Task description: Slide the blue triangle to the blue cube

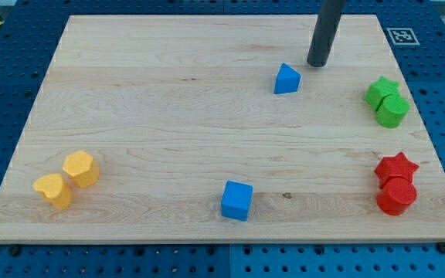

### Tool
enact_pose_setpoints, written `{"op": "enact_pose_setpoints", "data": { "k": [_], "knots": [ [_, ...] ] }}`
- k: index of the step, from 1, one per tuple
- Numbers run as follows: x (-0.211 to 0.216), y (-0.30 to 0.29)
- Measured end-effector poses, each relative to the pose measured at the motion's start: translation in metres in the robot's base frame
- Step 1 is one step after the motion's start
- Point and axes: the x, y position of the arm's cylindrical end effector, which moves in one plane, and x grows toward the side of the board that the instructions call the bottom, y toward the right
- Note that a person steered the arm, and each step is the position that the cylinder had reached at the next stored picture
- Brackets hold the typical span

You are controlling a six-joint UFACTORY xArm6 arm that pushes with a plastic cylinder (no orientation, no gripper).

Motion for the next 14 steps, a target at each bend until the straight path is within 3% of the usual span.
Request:
{"op": "enact_pose_setpoints", "data": {
  "k": [1, 3, 8, 14],
  "knots": [
    [0.002, -0.031],
    [0.055, -0.083],
    [0.075, -0.057],
    [0.111, -0.092]
  ]
}}
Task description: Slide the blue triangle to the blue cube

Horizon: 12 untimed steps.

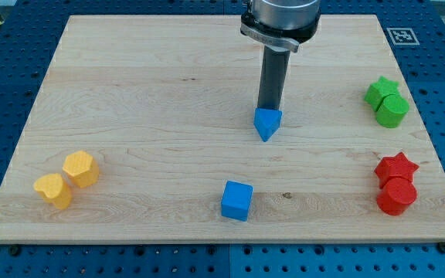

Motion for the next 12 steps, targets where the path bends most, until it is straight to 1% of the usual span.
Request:
{"op": "enact_pose_setpoints", "data": {
  "k": [3, 5, 6, 7, 8, 9, 10, 11, 12],
  "knots": [
    [0.021, 0.0],
    [0.048, 0.0],
    [0.071, 0.0],
    [0.115, 0.0],
    [0.141, 0.0],
    [0.138, 0.004],
    [0.13, 0.024],
    [0.144, 0.024],
    [0.167, 0.026]
  ]
}}
